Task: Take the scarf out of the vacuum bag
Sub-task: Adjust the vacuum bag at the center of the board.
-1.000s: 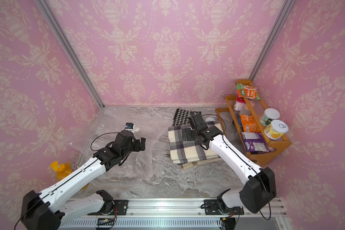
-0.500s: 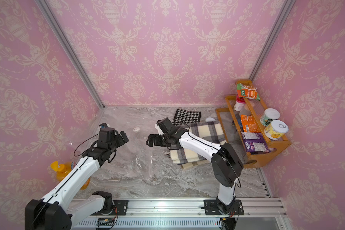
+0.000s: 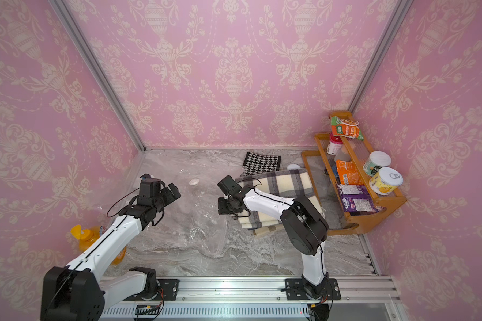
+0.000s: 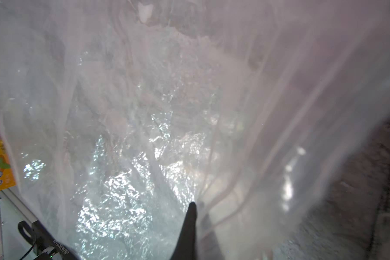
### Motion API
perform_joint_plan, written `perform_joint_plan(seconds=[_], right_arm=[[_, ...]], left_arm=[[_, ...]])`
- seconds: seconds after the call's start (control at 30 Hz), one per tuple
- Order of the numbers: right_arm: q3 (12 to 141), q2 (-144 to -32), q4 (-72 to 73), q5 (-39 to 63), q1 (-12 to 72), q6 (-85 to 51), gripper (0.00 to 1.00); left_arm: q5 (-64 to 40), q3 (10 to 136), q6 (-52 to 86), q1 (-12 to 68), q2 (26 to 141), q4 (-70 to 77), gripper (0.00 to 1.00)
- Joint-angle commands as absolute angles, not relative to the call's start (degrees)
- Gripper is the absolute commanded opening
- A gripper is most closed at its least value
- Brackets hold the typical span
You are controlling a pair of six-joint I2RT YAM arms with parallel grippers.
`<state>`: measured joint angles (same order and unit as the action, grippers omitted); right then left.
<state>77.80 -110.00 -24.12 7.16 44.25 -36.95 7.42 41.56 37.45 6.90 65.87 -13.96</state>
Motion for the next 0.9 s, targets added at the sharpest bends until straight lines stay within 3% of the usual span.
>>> perform_joint_plan(seconds=[0.0,0.07,0.1,0.13,0.2,0.23,0.27,0.4,0.53,0.67,0.77,0.87], right_arm=[[76.7,-112.7,-26.3,1.6,44.6,-34.7,0.0],[77.8,-113.0,-27.7,-0.1,44.9,-34.7,0.0],[78.6,-112.9,-28.8,-1.1,45.1,-32.6,0.09],[79.6,-112.6,-29.9,-1.9,45.2,-32.0,0.33],[81.0,-110.8,-31.2,-2.3,45.4,-30.4,0.71],[81.0,-108.6,-30.7,-1.8,45.6,-29.0,0.94],[80.4,-106.1,-29.4,-0.7,45.8,-27.3,1.0],[73.3,-90.5,-20.0,2.5,45.4,-20.2,1.0],[62.2,-75.5,-13.3,-3.5,41.8,-17.4,1.0],[51.6,-64.9,-10.7,-5.9,33.3,-17.4,1.0],[41.0,-57.8,-2.8,-9.6,28.0,-13.8,1.0],[30.3,-54.1,11.3,-13.6,24.8,-8.7,1.0]], left_arm=[[6.3,40.2,38.4,6.4,66.9,-13.6,0.99],[6.3,40.0,38.2,6.4,66.9,-13.6,0.99],[6.1,40.0,38.1,6.5,66.9,-13.5,0.99],[5.8,40.3,37.7,6.4,67.1,-13.7,0.99],[5.3,41.5,36.8,6.5,67.3,-14.9,0.99],[5.0,43.4,36.0,6.5,67.2,-16.0,0.99],[5.5,44.7,35.7,6.5,66.8,-17.4,0.99],[11.6,46.4,33.8,7.1,58.5,-18.2,0.99],[17.4,45.1,32.7,7.1,50.4,-14.3,0.99],[21.8,45.7,34.0,7.2,52.6,-14.7,0.99],[27.7,45.3,27.0,7.2,56.9,-14.1,0.99],[35.3,34.8,21.2,6.6,58.2,1.7,0.99]])
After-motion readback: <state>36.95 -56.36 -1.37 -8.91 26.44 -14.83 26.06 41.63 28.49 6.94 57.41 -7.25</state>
